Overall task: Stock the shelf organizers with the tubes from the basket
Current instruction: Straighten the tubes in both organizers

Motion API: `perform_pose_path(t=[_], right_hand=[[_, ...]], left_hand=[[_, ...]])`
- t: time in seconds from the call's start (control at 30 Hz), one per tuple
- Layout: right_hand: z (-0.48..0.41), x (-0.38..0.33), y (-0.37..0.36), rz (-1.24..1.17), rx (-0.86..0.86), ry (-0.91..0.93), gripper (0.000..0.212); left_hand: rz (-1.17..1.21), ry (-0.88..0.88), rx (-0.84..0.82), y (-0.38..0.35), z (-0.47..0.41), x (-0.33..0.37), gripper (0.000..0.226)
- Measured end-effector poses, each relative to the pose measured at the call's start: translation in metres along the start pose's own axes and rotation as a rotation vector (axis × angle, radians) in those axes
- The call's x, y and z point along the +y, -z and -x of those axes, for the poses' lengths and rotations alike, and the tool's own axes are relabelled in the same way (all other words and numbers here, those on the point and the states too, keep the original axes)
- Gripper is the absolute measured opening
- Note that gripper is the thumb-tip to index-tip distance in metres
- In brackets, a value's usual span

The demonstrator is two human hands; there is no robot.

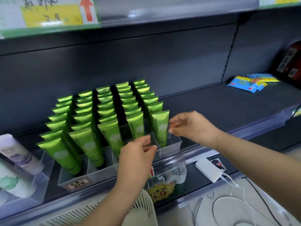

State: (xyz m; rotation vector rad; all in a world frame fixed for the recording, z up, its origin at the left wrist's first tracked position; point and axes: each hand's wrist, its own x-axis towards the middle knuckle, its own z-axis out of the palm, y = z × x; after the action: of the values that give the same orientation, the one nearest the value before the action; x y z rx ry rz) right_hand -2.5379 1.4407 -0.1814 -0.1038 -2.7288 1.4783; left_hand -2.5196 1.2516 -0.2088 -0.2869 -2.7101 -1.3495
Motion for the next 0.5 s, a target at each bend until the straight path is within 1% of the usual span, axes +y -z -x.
perform_pose_path(t=[0.13,0.27,0.4,0.5], right_hand=[[-0.001,-0.001,-0.010,0.008,-0.004,0.012,0.021],[-0.003,0.004,-0.015,0.066,-0.011,0.009,0.021],[-0.004,0.007,-0.019,0.030,-0.001,0.022,0.016],[-0.003,0.009,-0.020,-0.019,0.012,0.030,0.015]], left_hand=[[0.009,0.007,0.040,-0.016,-0.005,-0.005,0.042],[0.010,-0.019,0.087,-0.025,-0.011,-0.003,0.039],[0.028,-0.012,0.101,-0.028,-0.016,0.002,0.030],[0.017,-0.006,0.129,-0.029,-0.018,0.004,0.031]])
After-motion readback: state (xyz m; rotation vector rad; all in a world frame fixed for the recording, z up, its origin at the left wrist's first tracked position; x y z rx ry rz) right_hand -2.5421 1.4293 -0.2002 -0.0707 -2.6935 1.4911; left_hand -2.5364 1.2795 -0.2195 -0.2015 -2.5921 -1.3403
